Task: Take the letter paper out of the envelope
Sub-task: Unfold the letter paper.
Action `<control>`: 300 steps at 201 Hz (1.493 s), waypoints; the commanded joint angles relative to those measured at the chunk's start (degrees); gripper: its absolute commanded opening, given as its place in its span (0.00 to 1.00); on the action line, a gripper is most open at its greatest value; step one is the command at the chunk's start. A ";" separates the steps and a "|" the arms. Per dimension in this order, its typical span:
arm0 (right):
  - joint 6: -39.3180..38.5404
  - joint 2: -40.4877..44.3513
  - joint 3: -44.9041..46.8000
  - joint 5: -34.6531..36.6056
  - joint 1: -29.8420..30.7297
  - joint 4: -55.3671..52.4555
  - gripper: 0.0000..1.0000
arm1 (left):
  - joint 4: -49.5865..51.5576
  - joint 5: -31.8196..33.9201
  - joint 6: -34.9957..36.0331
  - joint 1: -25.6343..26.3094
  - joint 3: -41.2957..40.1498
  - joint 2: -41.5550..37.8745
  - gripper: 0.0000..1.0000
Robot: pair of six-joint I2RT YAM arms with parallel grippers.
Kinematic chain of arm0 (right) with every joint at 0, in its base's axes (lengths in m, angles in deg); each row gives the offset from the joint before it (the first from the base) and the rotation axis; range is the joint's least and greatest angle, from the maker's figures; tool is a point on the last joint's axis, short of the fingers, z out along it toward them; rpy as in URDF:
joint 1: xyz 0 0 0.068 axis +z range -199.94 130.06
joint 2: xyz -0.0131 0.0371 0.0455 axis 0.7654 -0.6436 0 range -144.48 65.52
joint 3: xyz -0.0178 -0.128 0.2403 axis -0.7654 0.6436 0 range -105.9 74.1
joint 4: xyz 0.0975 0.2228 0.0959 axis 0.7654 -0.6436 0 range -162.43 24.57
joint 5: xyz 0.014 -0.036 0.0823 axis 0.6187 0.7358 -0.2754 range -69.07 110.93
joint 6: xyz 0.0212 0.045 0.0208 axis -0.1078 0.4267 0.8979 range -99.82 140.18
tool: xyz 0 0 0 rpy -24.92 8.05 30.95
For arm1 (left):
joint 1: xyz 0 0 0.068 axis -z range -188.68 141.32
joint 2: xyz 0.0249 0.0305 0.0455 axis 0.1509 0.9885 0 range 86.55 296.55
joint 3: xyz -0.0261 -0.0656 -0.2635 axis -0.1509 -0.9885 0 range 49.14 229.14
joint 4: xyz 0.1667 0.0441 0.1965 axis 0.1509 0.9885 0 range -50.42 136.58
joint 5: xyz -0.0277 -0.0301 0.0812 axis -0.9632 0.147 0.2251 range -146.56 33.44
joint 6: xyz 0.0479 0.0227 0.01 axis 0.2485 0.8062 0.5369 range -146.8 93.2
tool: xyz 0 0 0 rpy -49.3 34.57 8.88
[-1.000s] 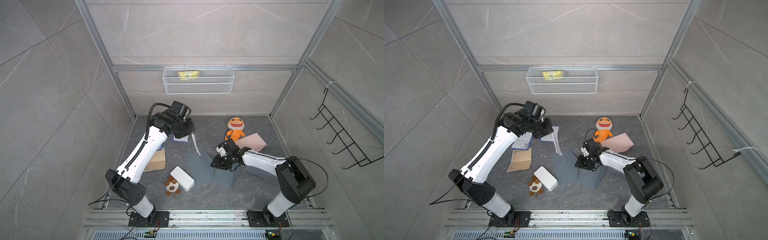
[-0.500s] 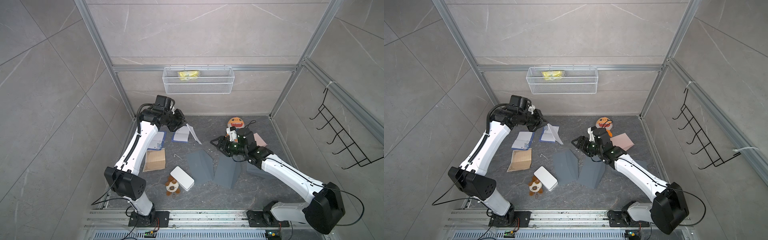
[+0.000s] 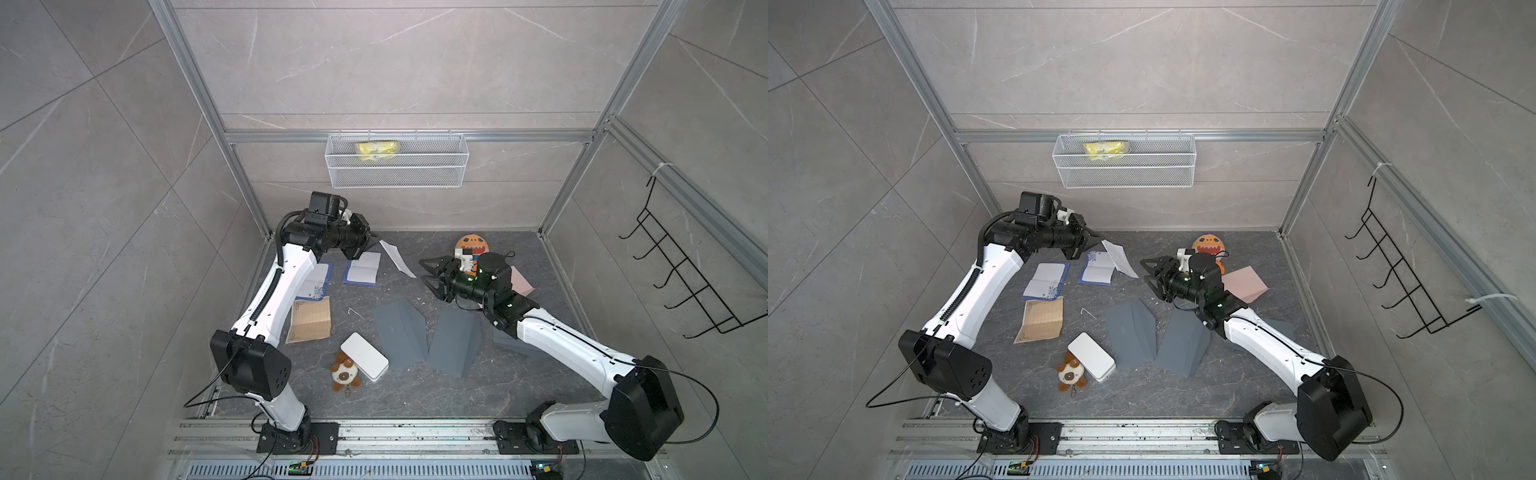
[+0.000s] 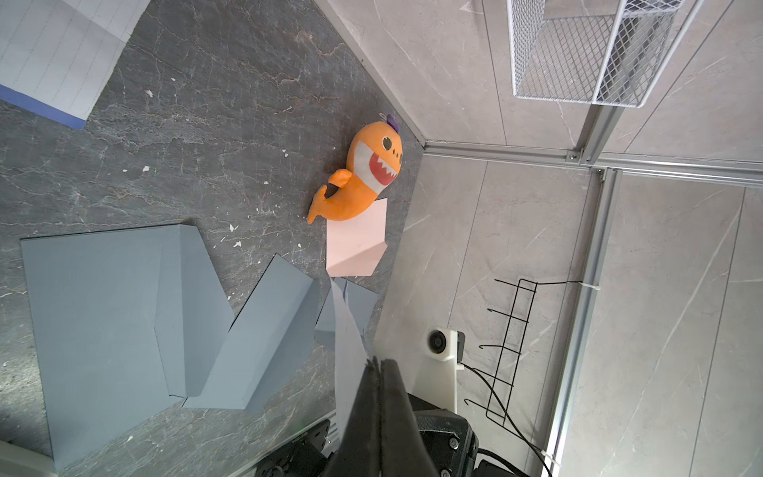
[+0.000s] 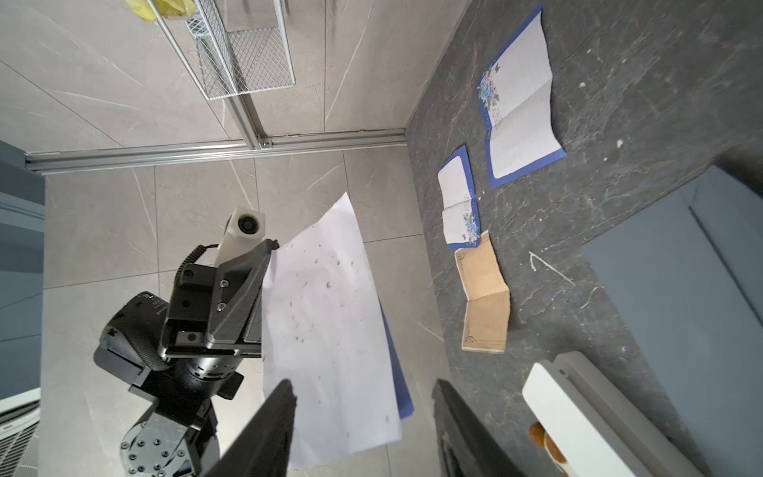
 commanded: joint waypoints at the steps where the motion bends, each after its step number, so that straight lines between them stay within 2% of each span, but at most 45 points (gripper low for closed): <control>1: 3.37 -0.92 0.79 -0.04 -0.15 4.37 0.49 | -2.83 -2.63 -1.58 0.10 -0.08 -2.12 0.00; 80: 2.21 0.35 1.14 -0.67 0.53 -0.65 0.48 | -2.74 -2.41 -1.41 0.24 -0.38 -2.30 0.00; 103: 2.69 0.04 1.08 -0.45 1.13 0.31 0.41 | -2.74 -2.51 -1.26 0.24 -0.63 -2.30 0.00; 164: 2.98 0.00 0.72 -0.29 2.30 -0.32 0.38 | -2.97 -2.39 -1.22 0.42 -0.74 -2.12 0.00; 225: 4.42 1.13 2.60 1.32 2.37 1.69 0.30 | -3.02 -2.23 -1.39 0.63 -0.66 -2.21 0.00; 300: 7.17 1.29 5.10 3.49 2.95 5.70 0.29 | -4.02 -2.14 -2.34 0.63 -1.86 -3.13 0.00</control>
